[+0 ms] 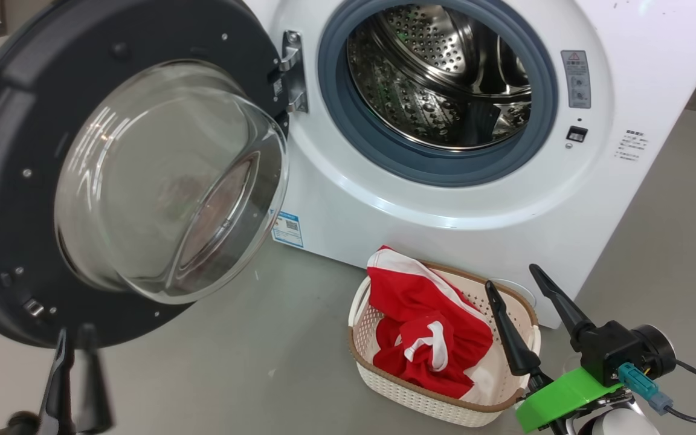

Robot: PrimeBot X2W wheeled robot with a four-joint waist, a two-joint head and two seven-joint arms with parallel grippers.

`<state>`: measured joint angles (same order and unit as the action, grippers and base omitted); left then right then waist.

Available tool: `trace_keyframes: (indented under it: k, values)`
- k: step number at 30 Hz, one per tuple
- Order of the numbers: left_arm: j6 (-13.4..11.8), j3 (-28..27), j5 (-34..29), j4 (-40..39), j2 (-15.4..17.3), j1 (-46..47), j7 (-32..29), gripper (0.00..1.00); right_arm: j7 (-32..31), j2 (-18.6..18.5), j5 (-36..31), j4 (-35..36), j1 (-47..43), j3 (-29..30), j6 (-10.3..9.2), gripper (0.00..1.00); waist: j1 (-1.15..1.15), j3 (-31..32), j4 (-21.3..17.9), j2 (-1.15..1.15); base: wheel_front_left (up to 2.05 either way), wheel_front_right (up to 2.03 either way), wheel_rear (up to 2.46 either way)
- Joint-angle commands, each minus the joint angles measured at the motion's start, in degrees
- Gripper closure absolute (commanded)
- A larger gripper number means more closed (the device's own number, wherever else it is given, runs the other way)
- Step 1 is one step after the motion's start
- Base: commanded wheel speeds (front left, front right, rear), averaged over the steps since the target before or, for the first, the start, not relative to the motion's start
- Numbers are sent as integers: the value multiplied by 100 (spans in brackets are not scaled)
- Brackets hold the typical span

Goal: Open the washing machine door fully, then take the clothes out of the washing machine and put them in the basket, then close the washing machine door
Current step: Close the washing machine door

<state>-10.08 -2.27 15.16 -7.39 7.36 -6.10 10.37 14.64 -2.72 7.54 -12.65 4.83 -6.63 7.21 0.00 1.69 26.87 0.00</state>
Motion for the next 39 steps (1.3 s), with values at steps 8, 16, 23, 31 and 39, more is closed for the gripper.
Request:
trace_keyframes:
  k: [8,16,23,31,39]
  values:
    - [-225,-805,51,-413,336,563,305,100,36,-16,49,125,227,-111,28,0,0,-25,-187,0,0,0,0]
    - [-151,-1584,835,-191,600,1429,349,100,36,-16,-15,115,245,-110,28,0,0,-88,-348,0,0,0,0]
    - [113,-2136,1656,729,1074,2555,261,100,36,-16,-164,93,254,-90,28,0,0,-218,-390,0,0,0,0]
    - [400,-2834,3463,2528,1231,3971,-649,100,36,-16,-314,60,287,-114,28,0,0,-285,-369,0,0,0,0]
    - [407,-2970,4474,4136,1702,4995,-2136,100,36,-16,-385,46,301,-131,28,0,0,-351,-304,0,0,0,0]
